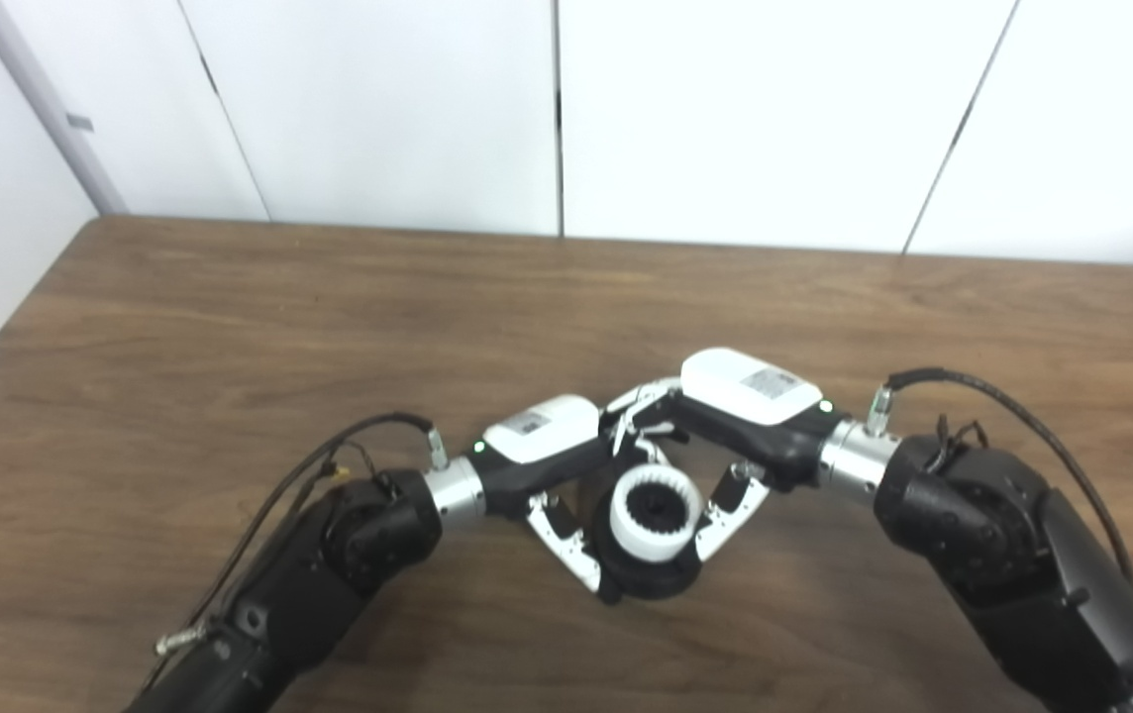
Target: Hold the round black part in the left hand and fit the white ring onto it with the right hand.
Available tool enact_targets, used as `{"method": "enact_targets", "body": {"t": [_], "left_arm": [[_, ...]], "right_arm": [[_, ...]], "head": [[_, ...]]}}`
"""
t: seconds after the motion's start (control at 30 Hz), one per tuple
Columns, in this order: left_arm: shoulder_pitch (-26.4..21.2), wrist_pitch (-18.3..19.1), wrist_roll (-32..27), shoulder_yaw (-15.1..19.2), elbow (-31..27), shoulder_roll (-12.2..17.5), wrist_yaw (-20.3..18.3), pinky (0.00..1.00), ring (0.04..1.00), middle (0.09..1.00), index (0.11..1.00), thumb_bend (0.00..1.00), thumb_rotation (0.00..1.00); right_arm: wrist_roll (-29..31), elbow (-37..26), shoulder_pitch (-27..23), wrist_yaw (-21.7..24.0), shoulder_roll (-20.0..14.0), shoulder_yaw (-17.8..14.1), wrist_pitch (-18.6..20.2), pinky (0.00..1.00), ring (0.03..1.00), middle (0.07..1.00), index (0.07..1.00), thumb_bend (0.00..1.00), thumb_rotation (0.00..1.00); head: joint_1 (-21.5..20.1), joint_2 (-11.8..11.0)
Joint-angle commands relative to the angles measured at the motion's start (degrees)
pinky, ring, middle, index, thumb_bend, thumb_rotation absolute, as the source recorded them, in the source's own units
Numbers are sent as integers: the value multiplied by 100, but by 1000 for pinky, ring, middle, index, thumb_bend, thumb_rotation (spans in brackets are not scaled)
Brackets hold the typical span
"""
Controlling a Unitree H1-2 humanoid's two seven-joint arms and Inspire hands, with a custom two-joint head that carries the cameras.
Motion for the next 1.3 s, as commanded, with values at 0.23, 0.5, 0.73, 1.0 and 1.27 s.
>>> {"method": "enact_targets", "body": {"t": [0.23, 0.5, 0.73, 1.0, 1.27], "left_arm": [[-78, 76, 144, -23, -100, 45, -138, 921, 993, 935, 485, 519, 82], [-80, 68, 67, -20, -66, 45, -180, 941, 993, 921, 486, 519, 81], [-89, 106, 15, -8, -53, 35, -221, 941, 1000, 954, 486, 519, 80], [-102, 3, 11, -2, 75, 12, -173, 909, 982, 945, 485, 519, 80], [-104, 64, -12, 10, 60, 21, -234, 934, 996, 944, 485, 519, 81]], "right_arm": [[-1, -233, -240, 234, -153, -44, 226, 709, 799, 836, 732, 845, 328], [17, -283, -279, 248, -148, -104, 256, 726, 801, 834, 740, 873, 309], [106, -344, -337, 291, -162, -182, 299, 733, 801, 834, 756, 875, 307], [179, -522, -435, 285, -175, -345, 292, 709, 784, 822, 730, 840, 272], [290, -522, -402, 112, -155, -512, 158, 674, 759, 803, 695, 810, 184]], "head": [[6, 5], [6, 5], [2, 10], [-26, -43], [-30, -52]]}}
